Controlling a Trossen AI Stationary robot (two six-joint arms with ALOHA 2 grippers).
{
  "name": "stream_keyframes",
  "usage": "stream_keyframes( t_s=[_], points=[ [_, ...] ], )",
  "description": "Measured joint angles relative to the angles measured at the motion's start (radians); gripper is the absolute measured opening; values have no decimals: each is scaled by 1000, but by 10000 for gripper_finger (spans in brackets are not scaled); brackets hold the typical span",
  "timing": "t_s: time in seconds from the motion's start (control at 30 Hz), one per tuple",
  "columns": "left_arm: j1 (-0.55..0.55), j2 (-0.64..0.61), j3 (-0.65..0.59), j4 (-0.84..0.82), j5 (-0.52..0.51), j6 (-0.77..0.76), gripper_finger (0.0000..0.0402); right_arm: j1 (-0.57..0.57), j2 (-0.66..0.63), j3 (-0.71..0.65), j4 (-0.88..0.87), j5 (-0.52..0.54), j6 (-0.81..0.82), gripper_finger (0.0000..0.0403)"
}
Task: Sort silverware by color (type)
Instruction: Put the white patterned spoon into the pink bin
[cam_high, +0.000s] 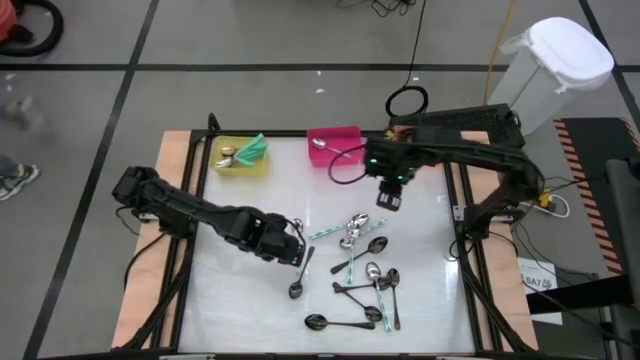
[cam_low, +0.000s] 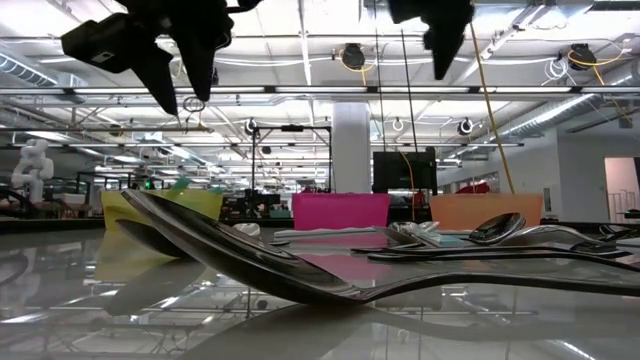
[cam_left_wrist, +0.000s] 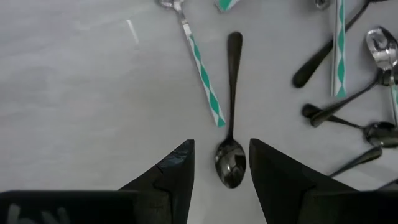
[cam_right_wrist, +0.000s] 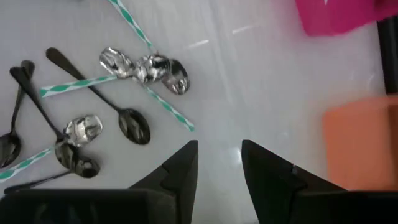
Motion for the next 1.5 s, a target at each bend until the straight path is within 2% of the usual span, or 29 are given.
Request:
stream_keyframes(
  t_s=[0.13, 0.3, 0.43, 0.63, 0.83, 0.97, 1.17, 1.27, 1.5],
  points=[
    [-4, 0, 0, 23, -9, -19, 159, 0, -160, -144, 78, 0, 72, 121],
    [-4, 0, 0, 22, -54, -62, 205, 0, -387, -378, 208, 0, 174, 121],
    [-3, 18, 0, 25, -120, -113, 232, 0, -532, -533, 232, -7, 251, 121],
    [-2, 100, 0, 66, -98, -186, 237, 0, -670, -686, 231, -119, 282, 121],
    [9, 178, 0, 87, -95, -239, 237, 0, -725, -730, 240, -161, 281, 121],
    [28, 218, 0, 103, -93, -221, 237, 0, -734, -730, 264, -169, 252, 121],
    [62, 273, 1, 158, -87, -197, 237, 0, -733, -730, 272, -236, 221, 121],
    [76, 304, 1, 211, -71, -171, 237, 0, -737, -730, 273, -239, 217, 121],
    [85, 326, 1, 189, -43, -196, 226, 0, -774, -730, 272, -240, 217, 121]
  ],
)
